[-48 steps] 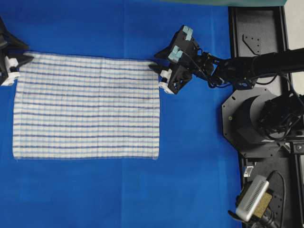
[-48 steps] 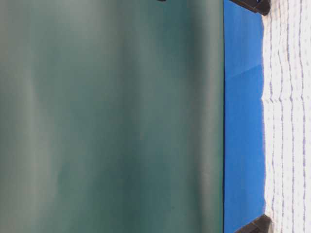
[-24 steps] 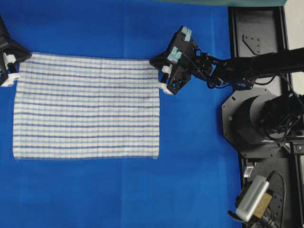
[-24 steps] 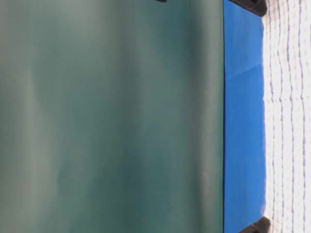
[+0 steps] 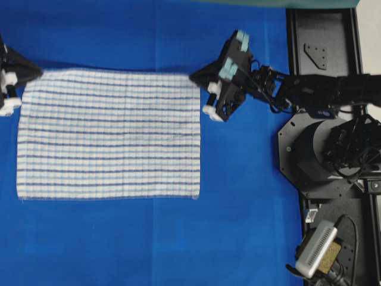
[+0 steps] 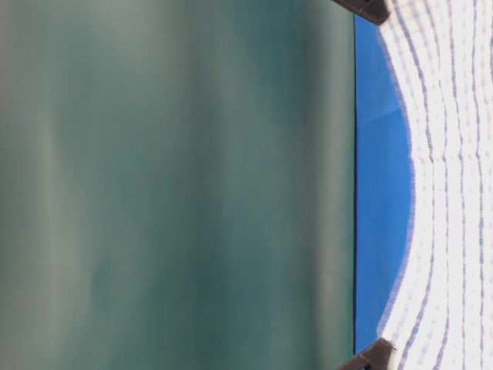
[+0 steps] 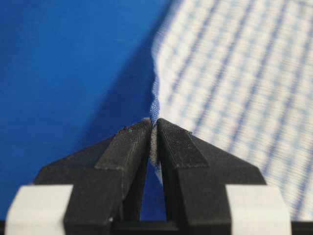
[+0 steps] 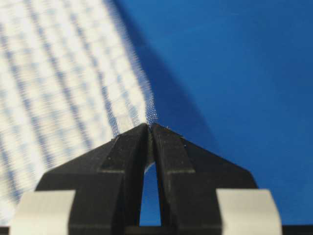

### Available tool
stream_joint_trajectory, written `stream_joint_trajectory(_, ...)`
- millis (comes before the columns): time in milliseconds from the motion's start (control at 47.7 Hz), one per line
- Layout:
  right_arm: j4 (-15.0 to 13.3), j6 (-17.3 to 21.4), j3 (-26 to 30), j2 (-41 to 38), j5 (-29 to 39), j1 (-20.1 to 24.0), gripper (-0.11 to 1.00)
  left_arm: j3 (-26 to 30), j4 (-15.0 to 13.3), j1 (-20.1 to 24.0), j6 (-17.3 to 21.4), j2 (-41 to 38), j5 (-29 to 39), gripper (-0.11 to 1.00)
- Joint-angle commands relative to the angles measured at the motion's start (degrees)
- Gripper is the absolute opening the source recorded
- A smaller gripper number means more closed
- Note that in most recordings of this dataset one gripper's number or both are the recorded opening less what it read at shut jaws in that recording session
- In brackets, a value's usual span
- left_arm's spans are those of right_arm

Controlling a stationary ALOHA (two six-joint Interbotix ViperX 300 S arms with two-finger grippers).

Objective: Fold the blue towel.
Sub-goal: 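Pull the far edge toward the near edge, folding the towel in half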

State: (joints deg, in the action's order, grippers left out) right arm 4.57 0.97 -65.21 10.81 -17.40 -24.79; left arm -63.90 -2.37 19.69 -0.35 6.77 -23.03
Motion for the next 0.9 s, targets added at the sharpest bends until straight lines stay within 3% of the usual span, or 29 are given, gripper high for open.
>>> stream_joint_trajectory(0, 1.8, 0.4, -0.2, 2.8, 1.9, 2.5, 0.18, -0.1, 0.0, -2.4, -0.4, 2.5, 0.5, 0.06)
stream_joint_trajectory(189, 5.9, 2.5, -2.5, 7.0, 4.4, 8.6, 0.18, -2.2, -0.1, -9.4, -2.1, 6.2, 1.2, 0.06)
stream_joint_trajectory(566, 13.3, 7.4, -4.9, 13.5, 5.4, 22.9, 0.18, -4.0, 0.0, -24.0, -10.5, 9.3, 1.2, 0.06)
stream_joint_trajectory(880, 19.2, 8.2, -4.3, 12.8, 6.4, 31.3, 0.18, -3.1, -0.1, -31.5, -14.7, 8.9, 1.2, 0.06)
